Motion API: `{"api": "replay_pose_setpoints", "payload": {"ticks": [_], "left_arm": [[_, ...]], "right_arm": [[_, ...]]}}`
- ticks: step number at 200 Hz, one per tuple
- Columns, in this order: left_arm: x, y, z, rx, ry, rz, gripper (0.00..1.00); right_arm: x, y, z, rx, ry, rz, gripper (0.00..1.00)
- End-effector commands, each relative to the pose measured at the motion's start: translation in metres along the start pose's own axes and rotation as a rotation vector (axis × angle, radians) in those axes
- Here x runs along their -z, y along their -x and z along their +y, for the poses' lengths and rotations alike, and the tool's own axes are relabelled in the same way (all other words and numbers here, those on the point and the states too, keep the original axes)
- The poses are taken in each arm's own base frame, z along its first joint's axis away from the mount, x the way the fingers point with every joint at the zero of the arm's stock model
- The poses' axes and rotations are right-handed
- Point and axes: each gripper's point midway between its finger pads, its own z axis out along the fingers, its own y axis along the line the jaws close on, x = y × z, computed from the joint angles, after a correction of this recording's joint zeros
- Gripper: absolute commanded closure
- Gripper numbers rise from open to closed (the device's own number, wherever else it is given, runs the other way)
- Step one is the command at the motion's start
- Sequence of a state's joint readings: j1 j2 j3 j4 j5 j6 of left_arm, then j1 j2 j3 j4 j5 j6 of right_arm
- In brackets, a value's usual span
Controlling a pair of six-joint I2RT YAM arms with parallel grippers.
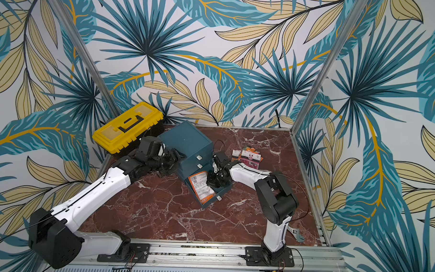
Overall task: Take the seed bags out of the drawer
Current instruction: Pick up the seed packet from the drawer.
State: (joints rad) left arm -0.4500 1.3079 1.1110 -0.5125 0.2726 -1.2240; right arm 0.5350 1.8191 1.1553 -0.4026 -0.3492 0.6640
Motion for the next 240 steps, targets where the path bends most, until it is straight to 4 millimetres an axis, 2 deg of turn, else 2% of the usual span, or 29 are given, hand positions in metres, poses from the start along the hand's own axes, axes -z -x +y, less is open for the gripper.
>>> {"api": "replay_pose_setpoints", "payload": {"ticks": [1, 59, 109, 164, 211, 240], "left_arm": [[0.003, -0.003, 0.009, -0.002, 0.003, -0.002, 0.29], [0.006, -0.005, 0.013, 0.004, 0.002, -0.009, 0.29], [0.008, -0.005, 0.013, 0.002, 0.000, -0.011, 0.29], [0.008, -0.004, 0.009, -0.002, -0.006, -0.008, 0.29], [0.006, -0.003, 0.008, -0.004, -0.007, -0.007, 0.29], [0.004, -0.004, 0.008, 0.000, -0.012, -0.004, 0.29]], "right_arm": [[0.017, -0.004, -0.005, -0.041, -0.017, -0.006, 1.00], [0.037, 0.010, 0.005, -0.074, 0.018, -0.027, 1.00], [0.019, 0.013, 0.004, -0.095, 0.024, 0.004, 1.00], [0.014, 0.028, 0.008, -0.143, 0.035, -0.044, 1.00], [0.036, 0.034, 0.026, -0.137, 0.077, -0.052, 1.00], [0.054, 0.025, 0.029, -0.120, 0.062, 0.005, 1.00]]}}
